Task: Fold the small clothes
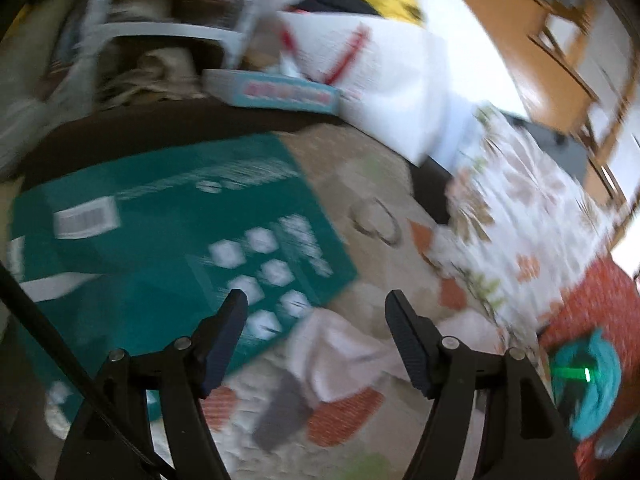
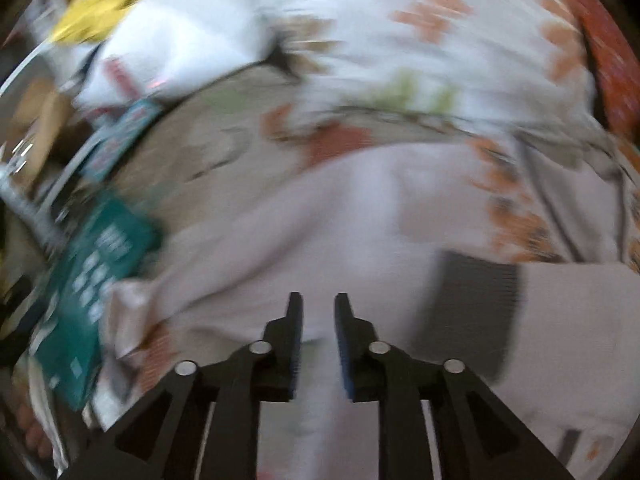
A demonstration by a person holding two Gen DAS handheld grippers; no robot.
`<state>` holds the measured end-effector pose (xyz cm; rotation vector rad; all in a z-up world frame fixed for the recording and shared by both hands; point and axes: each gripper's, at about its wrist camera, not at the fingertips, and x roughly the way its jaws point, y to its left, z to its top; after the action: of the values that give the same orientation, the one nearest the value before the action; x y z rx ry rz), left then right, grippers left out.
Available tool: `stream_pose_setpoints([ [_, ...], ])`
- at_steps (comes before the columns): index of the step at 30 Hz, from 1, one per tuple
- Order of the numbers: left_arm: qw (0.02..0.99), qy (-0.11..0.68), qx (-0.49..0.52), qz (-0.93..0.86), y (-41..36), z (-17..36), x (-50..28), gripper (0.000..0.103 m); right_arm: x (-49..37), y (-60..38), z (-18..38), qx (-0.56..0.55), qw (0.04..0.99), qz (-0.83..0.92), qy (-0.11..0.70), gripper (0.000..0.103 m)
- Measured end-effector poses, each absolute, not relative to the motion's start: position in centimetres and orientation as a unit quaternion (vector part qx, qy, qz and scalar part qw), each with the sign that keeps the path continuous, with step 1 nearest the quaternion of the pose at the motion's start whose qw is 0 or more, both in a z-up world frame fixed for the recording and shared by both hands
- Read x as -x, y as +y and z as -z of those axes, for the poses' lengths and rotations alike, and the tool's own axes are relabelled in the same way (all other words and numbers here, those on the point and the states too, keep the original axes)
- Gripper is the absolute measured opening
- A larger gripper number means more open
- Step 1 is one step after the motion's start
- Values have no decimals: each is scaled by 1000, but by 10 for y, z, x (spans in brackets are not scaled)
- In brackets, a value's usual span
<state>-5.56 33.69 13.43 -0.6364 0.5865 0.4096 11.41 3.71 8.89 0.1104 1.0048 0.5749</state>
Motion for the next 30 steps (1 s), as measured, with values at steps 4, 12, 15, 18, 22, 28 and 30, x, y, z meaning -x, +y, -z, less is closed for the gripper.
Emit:
stream_pose_setpoints([
  [4,874,257,331,-245,364,-136,81,70,-78,99,-89,-25,809,-347,473,37],
  [12,874,227,328,-278,384,-144,107,72,-25,187,-69,56,785,-403,466,55],
  [15,874,235,333,-264,382,-142,104,72,-27,200,-48,66,785,-383,482,55],
  [18,877,239,330,-256,376,-143,97,72,-38,203,-33,11,775,-374,510,55],
  [22,880,236,325,-254,374,-145,97,72,-31,203,-31,-37,769,-381,511,56],
  [28,877,241,326,-259,373,-140,94,72,-34,210,-28,-46,754,-388,528,10],
  [30,876,247,325,-257,370,-138,91,72,-37,195,-41,-53,762,-384,518,10],
])
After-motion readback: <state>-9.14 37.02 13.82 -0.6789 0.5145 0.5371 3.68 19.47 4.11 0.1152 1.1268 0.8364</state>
